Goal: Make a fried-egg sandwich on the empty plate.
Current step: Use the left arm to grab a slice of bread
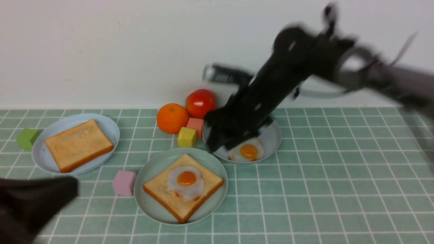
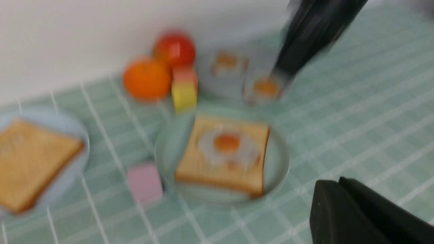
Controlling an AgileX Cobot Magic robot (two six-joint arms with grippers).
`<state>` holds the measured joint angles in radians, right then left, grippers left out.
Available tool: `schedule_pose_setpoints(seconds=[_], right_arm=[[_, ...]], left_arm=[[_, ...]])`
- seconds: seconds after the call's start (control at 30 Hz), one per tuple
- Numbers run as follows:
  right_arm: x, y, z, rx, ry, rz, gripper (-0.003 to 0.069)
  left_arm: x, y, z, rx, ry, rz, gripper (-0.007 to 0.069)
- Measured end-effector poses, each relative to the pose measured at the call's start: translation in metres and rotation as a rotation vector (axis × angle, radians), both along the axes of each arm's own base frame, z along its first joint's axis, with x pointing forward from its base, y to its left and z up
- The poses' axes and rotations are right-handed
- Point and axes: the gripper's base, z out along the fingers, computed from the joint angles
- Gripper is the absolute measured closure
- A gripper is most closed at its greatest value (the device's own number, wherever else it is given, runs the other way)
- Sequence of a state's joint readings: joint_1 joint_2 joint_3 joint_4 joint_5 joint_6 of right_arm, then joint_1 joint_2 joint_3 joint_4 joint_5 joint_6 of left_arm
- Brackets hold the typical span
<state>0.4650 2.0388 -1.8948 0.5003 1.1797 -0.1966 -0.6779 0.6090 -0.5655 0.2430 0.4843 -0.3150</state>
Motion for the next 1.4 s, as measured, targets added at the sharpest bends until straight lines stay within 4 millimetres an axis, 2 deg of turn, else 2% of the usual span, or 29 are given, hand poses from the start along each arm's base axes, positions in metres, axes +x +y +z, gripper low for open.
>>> schedule_pose_setpoints(seconds=[0.13,0.23,0.33,0.37,0.4,0.5,0.53,0.57,0.67,0.8,0.97,1.0,1.13,1.3,1.4], right_arm=[[-0.042,-0.033,0.066,-0.07,-0.136,-0.026,0.0592],[-0.081,-0.059,0.094,-0.101,-0.188,-0.08,0.0663],[-0.124,-0.084,0.113,-0.092,-0.234,-0.142,0.0669],[-0.143,-0.094,0.117,-0.079,-0.249,-0.161,0.0667],[-0.152,-0.099,0.115,-0.082,-0.247,-0.167,0.0666],[-0.198,-0.124,0.117,-0.06,-0.29,-0.201,0.0659],[-0.206,-0.129,0.115,-0.058,-0.302,-0.209,0.0658],[-0.222,-0.138,0.112,-0.052,-0.323,-0.226,0.0658],[-0.256,-0.159,0.105,-0.035,-0.384,-0.27,0.0658],[-0.279,-0.173,0.099,-0.028,-0.431,-0.296,0.0658],[-0.292,-0.18,0.098,-0.014,-0.448,-0.3,0.0657],[-0.292,-0.18,0.098,-0.013,-0.449,-0.3,0.0657],[-0.294,-0.179,0.098,-0.006,-0.43,-0.294,0.0655],[-0.294,-0.179,0.098,-0.006,-0.43,-0.293,0.065],[-0.294,-0.179,0.098,-0.003,-0.428,-0.293,0.0648]], left_arm=[[0.028,-0.023,-0.019,0.102,0.16,0.013,0.0636],[0.052,-0.04,-0.021,0.16,0.249,0.032,0.0638],[0.085,-0.05,-0.017,0.215,0.271,0.064,0.0638],[0.098,-0.049,-0.015,0.235,0.272,0.081,0.0638],[0.109,-0.047,-0.015,0.247,0.278,0.098,0.0638],[0.148,-0.031,-0.017,0.278,0.316,0.157,0.0638],[0.157,-0.026,-0.019,0.281,0.327,0.169,0.0638],[0.175,-0.016,-0.025,0.288,0.355,0.188,0.0638],[0.21,0.008,-0.045,0.332,0.407,0.199,0.0638],[0.248,0.036,-0.071,0.384,0.472,0.205,0.0638],[0.283,0.066,-0.095,0.435,0.553,0.205,0.0625],[0.284,0.066,-0.096,0.436,0.554,0.205,0.0625],[0.298,0.086,-0.112,0.515,0.579,0.146,0.051],[0.301,0.095,-0.122,0.588,0.59,0.119,0.0335],[0.303,0.097,-0.127,0.621,0.58,0.114,0.0272]])
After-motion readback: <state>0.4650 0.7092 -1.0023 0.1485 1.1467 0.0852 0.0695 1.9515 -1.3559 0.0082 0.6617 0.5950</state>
